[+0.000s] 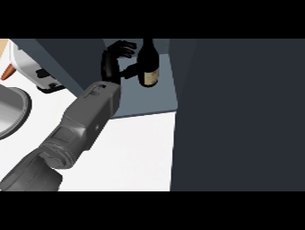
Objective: Pick up the wine, place it into the cabinet and close the cabinet
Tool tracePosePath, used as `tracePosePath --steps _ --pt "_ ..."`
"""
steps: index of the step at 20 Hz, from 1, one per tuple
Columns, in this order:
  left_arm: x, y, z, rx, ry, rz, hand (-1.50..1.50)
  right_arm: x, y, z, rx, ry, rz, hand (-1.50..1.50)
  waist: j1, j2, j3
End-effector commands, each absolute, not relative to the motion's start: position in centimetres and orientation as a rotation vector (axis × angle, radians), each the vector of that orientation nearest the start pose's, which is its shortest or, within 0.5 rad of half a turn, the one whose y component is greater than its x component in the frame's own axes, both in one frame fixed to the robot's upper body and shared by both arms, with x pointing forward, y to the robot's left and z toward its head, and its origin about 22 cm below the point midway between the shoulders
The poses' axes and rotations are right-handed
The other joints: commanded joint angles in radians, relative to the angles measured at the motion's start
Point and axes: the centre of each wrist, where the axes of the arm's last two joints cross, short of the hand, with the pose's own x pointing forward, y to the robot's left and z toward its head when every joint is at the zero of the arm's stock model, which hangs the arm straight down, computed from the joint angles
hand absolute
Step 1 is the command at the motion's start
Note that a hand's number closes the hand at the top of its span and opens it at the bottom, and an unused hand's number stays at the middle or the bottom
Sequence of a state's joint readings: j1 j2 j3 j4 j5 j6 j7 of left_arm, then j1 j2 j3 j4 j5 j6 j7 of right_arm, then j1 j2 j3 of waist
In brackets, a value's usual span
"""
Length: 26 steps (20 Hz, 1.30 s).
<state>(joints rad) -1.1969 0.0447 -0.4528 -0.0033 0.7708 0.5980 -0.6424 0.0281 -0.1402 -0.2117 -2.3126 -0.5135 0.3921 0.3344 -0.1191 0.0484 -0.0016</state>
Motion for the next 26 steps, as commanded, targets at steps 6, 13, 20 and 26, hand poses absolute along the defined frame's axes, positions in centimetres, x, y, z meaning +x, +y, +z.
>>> tracePosePath --steps 6,13,20,26 --pt "43.3 14.6 2.0 0.535 -1.679 -0.028 -1.5 16.9 -27.8 17.1 0.397 -2.014 0.303 -1.5 -0.007 0.006 -0.001" --pt "43.2 14.7 1.9 0.573 -1.679 -0.033 -1.5 17.0 -27.1 17.3 0.39 -2.025 0.302 -1.5 0.01 0.001 -0.002" --pt "43.6 13.0 3.0 0.47 -1.758 -0.018 -1.5 17.7 -28.3 17.0 0.386 -2.003 0.307 -1.5 0.011 -0.001 -0.001" --pt "42.3 11.0 1.2 0.386 -1.762 -0.01 -1.5 16.1 -27.8 16.9 0.398 -2.008 0.297 -1.5 0.02 -0.014 0.0"
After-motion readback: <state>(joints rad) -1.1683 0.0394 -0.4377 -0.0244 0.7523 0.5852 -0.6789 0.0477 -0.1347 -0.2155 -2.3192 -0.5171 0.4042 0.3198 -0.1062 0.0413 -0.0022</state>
